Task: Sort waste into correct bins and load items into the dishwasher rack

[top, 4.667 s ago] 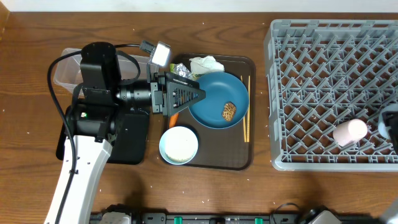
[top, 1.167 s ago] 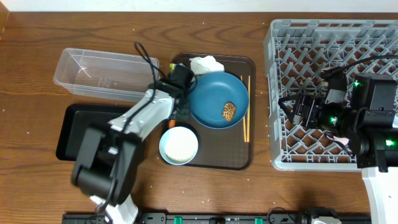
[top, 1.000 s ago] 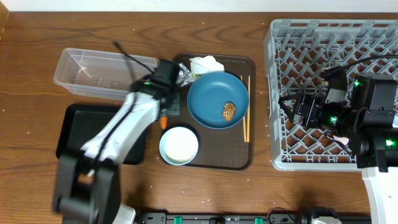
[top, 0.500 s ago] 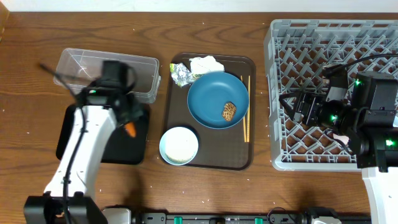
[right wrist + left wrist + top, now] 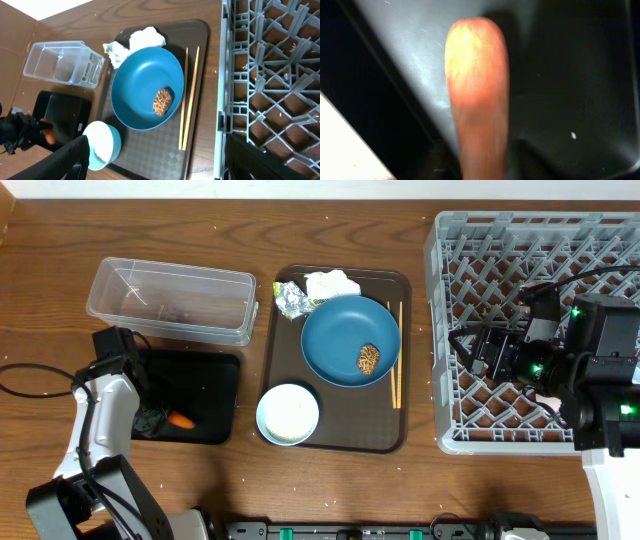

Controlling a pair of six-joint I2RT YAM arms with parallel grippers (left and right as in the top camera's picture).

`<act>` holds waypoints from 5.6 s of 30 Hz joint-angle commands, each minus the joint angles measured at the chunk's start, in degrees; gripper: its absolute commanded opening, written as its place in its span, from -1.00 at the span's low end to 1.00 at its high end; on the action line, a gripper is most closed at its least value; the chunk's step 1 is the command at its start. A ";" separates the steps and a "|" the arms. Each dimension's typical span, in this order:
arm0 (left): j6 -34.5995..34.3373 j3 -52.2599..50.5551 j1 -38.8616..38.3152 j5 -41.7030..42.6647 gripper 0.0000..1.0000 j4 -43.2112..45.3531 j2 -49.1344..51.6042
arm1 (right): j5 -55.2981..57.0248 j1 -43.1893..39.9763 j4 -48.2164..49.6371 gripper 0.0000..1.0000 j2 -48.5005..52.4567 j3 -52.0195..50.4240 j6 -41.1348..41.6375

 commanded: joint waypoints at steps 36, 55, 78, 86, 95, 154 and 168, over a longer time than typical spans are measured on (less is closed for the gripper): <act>42.34 18.95 -36.20 6.95 0.79 39.21 17.94 | 1.18 0.63 -1.73 0.49 0.83 0.63 -0.72; 44.46 22.43 -36.48 2.32 0.28 45.66 29.53 | 1.20 0.63 -2.16 0.48 0.90 0.59 -0.72; 42.80 22.77 -37.81 -1.16 -0.88 35.71 14.67 | 2.27 0.63 -2.67 0.46 0.90 0.59 -0.70; 46.16 22.77 -37.81 -1.09 0.40 39.69 19.91 | 2.27 0.63 -3.06 0.46 0.90 0.59 -0.72; 47.34 22.77 -37.81 -1.09 0.46 43.85 27.89 | 2.29 0.63 -3.50 0.47 0.90 0.59 -0.72; 46.12 22.95 -22.73 -16.87 -0.02 22.36 3.41 | 2.29 0.63 -3.65 0.62 0.90 0.59 -0.74; 46.29 22.95 -37.57 9.44 0.04 31.41 12.68 | 5.42 0.63 -3.67 0.62 0.90 0.59 -1.38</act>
